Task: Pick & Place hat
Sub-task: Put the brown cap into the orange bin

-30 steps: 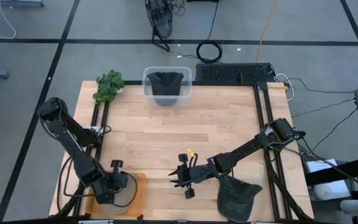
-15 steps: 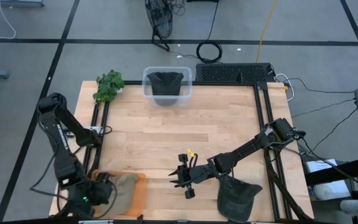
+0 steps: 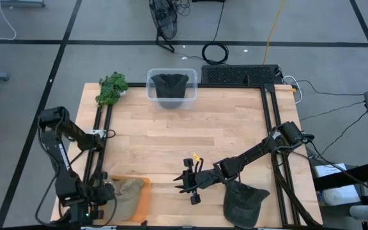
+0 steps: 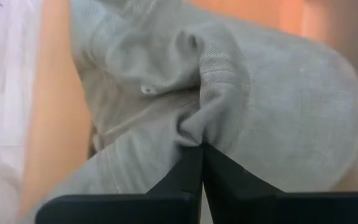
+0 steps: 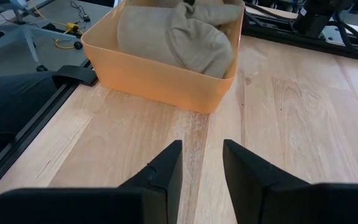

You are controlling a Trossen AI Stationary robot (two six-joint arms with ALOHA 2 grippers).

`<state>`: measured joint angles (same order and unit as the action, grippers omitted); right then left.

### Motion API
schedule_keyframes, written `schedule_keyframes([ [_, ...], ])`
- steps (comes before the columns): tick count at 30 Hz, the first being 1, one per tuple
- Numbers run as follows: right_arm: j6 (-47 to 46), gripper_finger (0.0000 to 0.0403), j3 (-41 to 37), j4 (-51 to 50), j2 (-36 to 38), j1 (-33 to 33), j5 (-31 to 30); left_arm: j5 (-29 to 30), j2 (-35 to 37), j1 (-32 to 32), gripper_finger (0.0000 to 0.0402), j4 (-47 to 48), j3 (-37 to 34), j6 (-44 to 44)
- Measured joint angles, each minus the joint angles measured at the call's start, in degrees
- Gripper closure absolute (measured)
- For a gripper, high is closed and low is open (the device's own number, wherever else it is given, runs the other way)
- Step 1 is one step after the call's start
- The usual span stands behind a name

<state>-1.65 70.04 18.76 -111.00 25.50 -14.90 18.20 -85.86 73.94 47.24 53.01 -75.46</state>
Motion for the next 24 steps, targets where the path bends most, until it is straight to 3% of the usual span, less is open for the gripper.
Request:
schedule_keyframes([
  [5, 0.1, 0.031, 0.0, 0.0, 0.0, 0.0, 0.0, -1.7, -3.7, 0.0, 0.0397, -2.3, 0.1, -2.1],
  [15, 0.1, 0.031, 0.0, -0.2, 0.0, 0.0, 0.0, -2.7, -4.4, 0.0, 0.0373, -0.6, 0.0, -1.2],
  [20, 0.1, 0.031, 0.0, -0.2, 0.0, 0.0, 0.0, -3.1, -4.4, 0.0, 0.0395, -2.8, -2.6, -4.2],
  [24, -0.1, 0.031, 0.0, -0.3, 0.0, 0.1, 0.0, -3.5, -4.3, 0.0, 0.0389, -6.4, -5.5, -4.8],
])
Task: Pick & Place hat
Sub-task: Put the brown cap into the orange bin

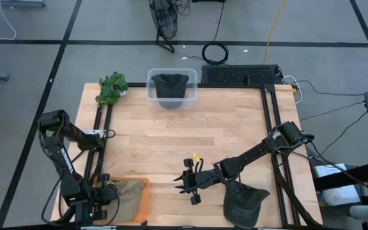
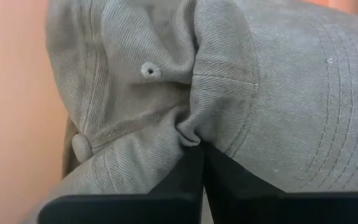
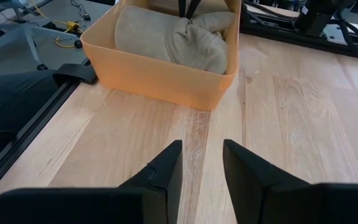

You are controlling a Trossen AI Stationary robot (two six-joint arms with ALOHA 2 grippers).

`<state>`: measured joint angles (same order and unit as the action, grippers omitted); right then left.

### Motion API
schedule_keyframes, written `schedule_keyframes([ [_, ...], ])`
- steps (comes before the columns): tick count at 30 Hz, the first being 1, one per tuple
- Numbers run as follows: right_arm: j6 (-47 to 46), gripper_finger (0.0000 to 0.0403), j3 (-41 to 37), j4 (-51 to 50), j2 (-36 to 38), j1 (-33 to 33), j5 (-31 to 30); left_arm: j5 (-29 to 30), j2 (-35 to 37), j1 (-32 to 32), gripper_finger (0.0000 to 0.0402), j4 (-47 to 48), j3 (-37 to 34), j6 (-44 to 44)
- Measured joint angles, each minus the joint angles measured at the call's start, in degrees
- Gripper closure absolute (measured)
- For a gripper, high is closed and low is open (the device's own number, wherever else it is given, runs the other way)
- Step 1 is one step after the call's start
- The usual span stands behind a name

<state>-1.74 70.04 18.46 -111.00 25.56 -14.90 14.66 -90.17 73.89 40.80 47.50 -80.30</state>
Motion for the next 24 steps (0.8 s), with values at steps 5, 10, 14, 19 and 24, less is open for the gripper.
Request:
schedule_keyframes([
  [5, -0.1, 0.031, 0.0, -0.3, 0.0, 0.0, 0.0, -0.3, 0.3, -0.1, 0.0366, -0.8, -0.7, 2.3],
  [10, 0.3, 0.031, 0.0, -0.2, 0.0, 0.0, 0.0, -2.1, 3.2, -1.0, 0.0373, 3.3, 0.8, 4.1],
  [14, 0.3, 0.031, 0.0, 0.1, 0.0, -0.1, 0.0, -1.4, 7.8, -1.9, 0.0395, 6.2, 3.0, 5.0],
  [19, 0.5, 0.031, 0.0, 0.1, 0.0, -0.1, 0.0, 2.7, 12.5, -2.2, 0.0385, 7.9, 3.9, 9.7],
  [24, 0.5, 0.031, 0.0, -0.4, 0.0, -0.1, 0.0, 6.5, 15.1, -2.9, 0.0391, 10.7, 4.0, 11.7],
])
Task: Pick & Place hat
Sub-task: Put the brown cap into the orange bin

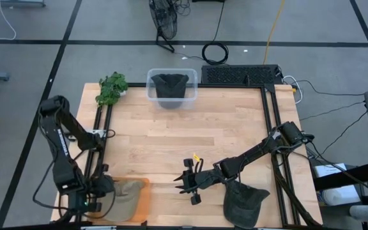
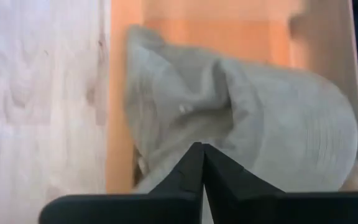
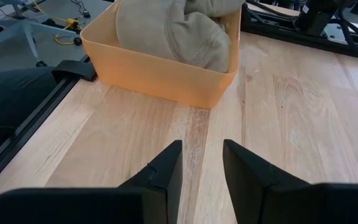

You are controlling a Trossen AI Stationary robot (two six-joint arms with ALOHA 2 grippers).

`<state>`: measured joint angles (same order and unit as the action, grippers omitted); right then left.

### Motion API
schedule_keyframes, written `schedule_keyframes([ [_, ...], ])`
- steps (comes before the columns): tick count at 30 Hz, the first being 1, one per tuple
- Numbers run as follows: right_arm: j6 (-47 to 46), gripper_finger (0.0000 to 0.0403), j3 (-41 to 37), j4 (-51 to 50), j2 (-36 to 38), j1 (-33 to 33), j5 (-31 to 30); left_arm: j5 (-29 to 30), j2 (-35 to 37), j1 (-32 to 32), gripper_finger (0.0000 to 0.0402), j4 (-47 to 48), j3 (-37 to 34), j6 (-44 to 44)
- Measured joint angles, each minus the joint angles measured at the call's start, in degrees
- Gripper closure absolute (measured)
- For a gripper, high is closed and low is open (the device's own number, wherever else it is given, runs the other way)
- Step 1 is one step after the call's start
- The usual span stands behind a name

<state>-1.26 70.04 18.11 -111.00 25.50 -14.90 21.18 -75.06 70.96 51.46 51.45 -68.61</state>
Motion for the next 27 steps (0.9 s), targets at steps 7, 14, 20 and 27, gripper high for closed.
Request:
schedule_keyframes([
  [7, 0.0, 0.031, 0.0, 0.0, 0.0, 0.0, 0.0, -4.1, 0.7, -1.2, 0.0383, -0.6, 0.1, -4.0],
  [14, 0.0, 0.031, 0.0, -0.9, 0.0, 0.1, 0.0, -9.2, 0.1, 3.2, 0.0397, -11.4, 0.2, -11.9],
  [20, -0.2, 0.031, 0.0, -0.9, 0.0, 0.1, 0.0, -4.3, -4.6, 5.2, 0.0383, -9.9, -0.3, -11.1],
  [27, -0.2, 0.031, 0.0, -0.8, 0.0, 0.1, 0.0, -8.1, -11.6, 4.3, 0.0396, -15.6, -3.9, -12.7],
])
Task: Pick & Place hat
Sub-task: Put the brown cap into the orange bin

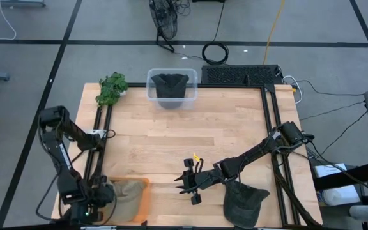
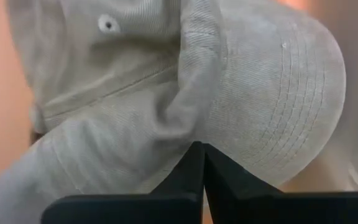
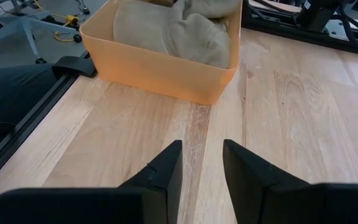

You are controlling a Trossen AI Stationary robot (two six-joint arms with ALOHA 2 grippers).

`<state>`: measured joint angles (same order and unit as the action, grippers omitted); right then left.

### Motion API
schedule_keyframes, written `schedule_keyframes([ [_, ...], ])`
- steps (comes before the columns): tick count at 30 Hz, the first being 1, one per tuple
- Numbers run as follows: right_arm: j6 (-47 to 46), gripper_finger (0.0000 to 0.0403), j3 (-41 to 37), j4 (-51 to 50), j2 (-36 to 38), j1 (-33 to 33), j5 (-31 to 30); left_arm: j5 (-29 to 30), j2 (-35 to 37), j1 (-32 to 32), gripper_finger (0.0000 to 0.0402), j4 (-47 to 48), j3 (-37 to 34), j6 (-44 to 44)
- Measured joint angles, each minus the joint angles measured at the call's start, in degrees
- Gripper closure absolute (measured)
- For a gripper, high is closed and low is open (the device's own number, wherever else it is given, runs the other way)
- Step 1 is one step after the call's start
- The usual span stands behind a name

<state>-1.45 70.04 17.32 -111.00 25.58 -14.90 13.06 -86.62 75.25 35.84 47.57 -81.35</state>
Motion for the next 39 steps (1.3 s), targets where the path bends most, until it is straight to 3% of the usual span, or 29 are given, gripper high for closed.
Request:
schedule_keyframes([
  [8, -0.2, 0.031, 0.0, 0.2, 0.0, 0.0, 0.0, -1.4, -1.2, -0.1, 0.0378, -2.4, -0.2, -0.3],
  [15, 0.0, 0.031, 0.0, 0.2, 0.0, 0.0, 0.0, -1.9, -0.4, -0.1, 0.0397, -2.3, -0.3, 2.0],
  [21, 0.0, 0.031, 0.0, 0.4, 0.0, 0.0, 0.0, -2.3, 5.4, 0.0, 0.0381, -2.5, -0.5, 8.0],
  [26, 0.0, 0.031, 0.0, 0.8, 0.0, 0.0, 0.0, 0.8, 13.0, -0.4, 0.0397, -0.4, -0.5, 13.8],
  [33, 0.0, 0.031, 0.0, 0.3, 0.0, 0.0, 0.0, 9.1, 20.9, -0.4, 0.0392, 11.5, -0.3, 16.8],
  [37, -0.3, 0.031, 0.0, -0.3, 0.0, 0.0, 0.0, 10.3, 21.3, -0.4, 0.0395, 26.4, -0.5, 8.9],
  [39, -0.6, 0.031, 0.0, -0.7, 0.0, 0.0, 0.0, 9.9, 20.9, -0.4, 0.0389, 28.8, -1.7, 3.8],
])
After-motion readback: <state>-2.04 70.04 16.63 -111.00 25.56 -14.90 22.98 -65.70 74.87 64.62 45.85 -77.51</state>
